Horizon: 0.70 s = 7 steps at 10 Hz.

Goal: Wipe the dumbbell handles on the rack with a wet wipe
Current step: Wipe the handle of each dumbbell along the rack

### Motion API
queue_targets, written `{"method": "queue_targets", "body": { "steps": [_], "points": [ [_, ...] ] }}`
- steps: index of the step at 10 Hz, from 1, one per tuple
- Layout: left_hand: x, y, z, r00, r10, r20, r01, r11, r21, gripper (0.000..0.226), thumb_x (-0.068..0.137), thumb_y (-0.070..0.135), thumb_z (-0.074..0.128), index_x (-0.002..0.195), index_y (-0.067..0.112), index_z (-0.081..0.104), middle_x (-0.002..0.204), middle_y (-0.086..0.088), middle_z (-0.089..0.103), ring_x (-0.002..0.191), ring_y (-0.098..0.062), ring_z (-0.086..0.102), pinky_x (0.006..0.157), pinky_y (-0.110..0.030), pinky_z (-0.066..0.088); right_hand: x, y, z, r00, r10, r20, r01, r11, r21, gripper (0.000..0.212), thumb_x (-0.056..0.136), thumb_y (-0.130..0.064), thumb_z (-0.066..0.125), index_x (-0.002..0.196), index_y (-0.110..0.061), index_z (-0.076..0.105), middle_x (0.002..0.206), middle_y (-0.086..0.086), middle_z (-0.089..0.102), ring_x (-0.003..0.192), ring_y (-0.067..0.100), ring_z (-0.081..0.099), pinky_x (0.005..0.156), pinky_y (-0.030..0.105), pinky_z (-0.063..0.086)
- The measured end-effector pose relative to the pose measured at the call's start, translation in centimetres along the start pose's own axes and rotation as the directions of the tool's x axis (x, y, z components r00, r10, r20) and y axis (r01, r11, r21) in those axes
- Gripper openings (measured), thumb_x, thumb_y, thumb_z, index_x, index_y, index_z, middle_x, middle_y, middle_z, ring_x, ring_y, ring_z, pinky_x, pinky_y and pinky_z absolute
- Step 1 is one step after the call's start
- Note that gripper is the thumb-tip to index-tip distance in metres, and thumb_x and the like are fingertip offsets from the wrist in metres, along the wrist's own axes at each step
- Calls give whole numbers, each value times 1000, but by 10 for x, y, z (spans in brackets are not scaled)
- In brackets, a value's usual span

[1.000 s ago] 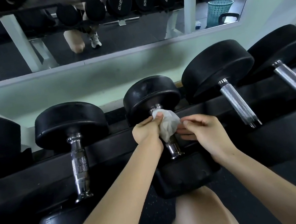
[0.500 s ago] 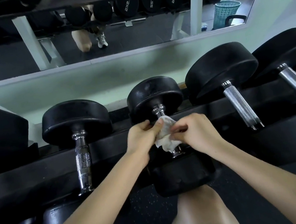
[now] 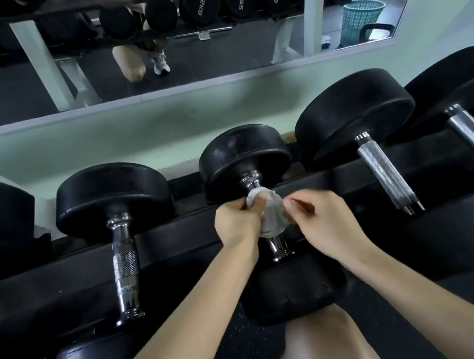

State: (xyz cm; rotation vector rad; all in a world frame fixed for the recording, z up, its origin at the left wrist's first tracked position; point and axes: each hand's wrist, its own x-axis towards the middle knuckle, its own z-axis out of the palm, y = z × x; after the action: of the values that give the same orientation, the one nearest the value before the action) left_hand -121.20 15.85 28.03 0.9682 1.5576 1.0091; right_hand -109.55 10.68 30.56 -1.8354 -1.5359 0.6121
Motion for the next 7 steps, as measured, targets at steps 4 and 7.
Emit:
{"method": "queue_targets", "body": {
  "steps": [4, 7],
  "points": [
    [10, -1, -11, 966, -95, 240, 62, 988, 142, 28, 76, 37, 76, 78, 11, 66, 79, -3, 69, 76, -16, 66, 63, -20, 50, -8, 4, 4, 996, 84, -35, -82, 995, 56, 28, 90, -25, 57, 70, -7, 66, 67, 9, 68, 68, 26, 65, 63, 37, 51],
    [-1, -3, -21, 883, -289, 369, 196, 943, 269, 23, 75, 16, 79, 80, 16, 56, 84, 0, 59, 84, -18, 60, 67, -23, 51, -9, 4, 2, 992, 124, -27, -121, 989, 88, 28, 88, -24, 60, 69, -5, 66, 67, 8, 67, 71, 25, 64, 69, 39, 52]
  ]
}}
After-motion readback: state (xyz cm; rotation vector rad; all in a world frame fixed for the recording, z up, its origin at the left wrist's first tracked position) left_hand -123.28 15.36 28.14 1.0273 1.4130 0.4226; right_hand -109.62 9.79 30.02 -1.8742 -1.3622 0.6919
